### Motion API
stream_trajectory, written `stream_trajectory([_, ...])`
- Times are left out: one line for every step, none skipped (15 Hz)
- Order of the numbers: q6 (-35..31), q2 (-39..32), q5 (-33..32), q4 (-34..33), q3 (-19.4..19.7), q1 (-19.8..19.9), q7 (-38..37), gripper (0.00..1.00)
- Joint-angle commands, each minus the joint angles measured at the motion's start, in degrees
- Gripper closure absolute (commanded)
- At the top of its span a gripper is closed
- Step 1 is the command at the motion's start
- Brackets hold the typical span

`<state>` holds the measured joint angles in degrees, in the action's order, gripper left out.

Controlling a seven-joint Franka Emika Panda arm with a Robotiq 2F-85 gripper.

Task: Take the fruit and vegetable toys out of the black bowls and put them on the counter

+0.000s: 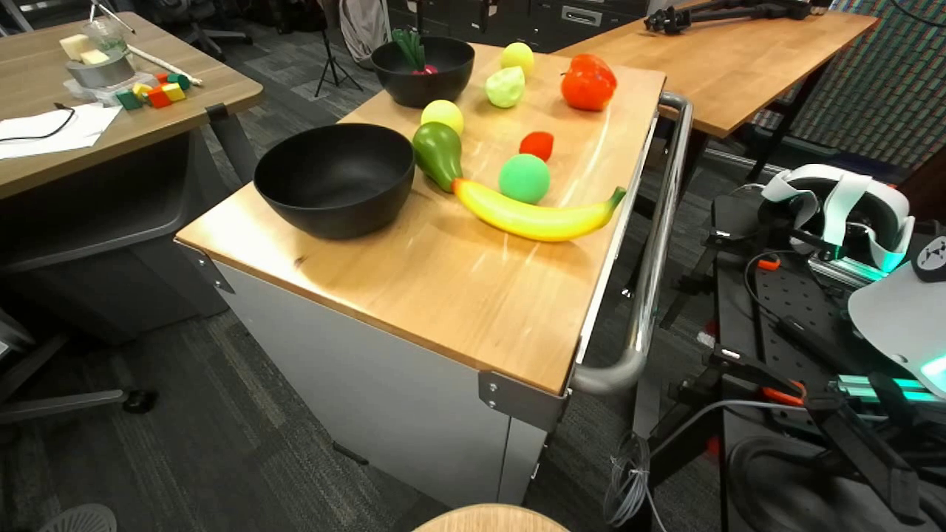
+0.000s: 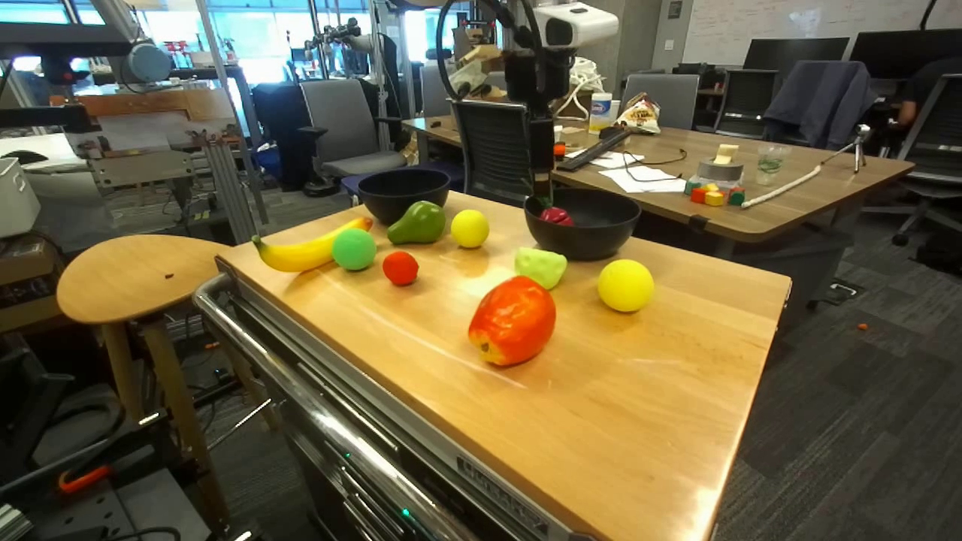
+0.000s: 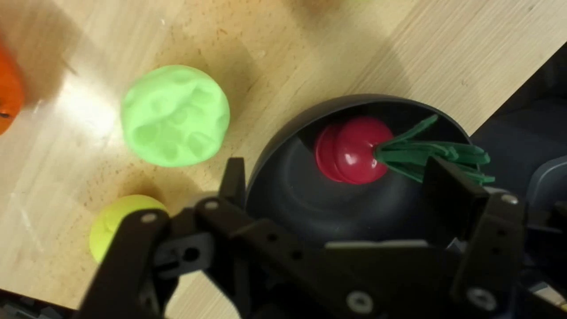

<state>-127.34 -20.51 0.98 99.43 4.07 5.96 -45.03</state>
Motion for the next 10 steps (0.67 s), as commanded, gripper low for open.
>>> stream_trajectory([2.3,-4.9,3.2,-6.9,1.4,-1.3,-1.8,0.0])
stream_trajectory([2.4,-5.7,4.0,-7.8,1.3,-1.2,-2.1,0.0])
stream_trajectory([2.5,-6.2,5.0,-8.6,1.2,-1.1,-2.1,0.0])
stream_trajectory([2.8,-6.6,6.0,-9.3,1.1,-1.0,-2.0,0.0])
stream_trajectory([3.1,-6.9,7.1,-10.0,1.0,-0.9,-2.0,0.0])
stream_trajectory([3.5,-7.1,8.2,-10.6,0.8,-0.8,-1.9,0.0])
stream_trajectory([4.2,-7.0,9.0,-11.2,0.7,-0.7,-1.8,0.0])
stream_trajectory([4.7,-7.0,9.9,-11.8,0.7,-0.6,-1.7,0.0])
stream_trajectory([5.4,-6.8,10.8,-12.3,0.5,-0.4,-1.5,0.0])
stream_trajectory([5.8,-6.6,11.5,-12.8,0.4,-0.4,-1.4,0.0])
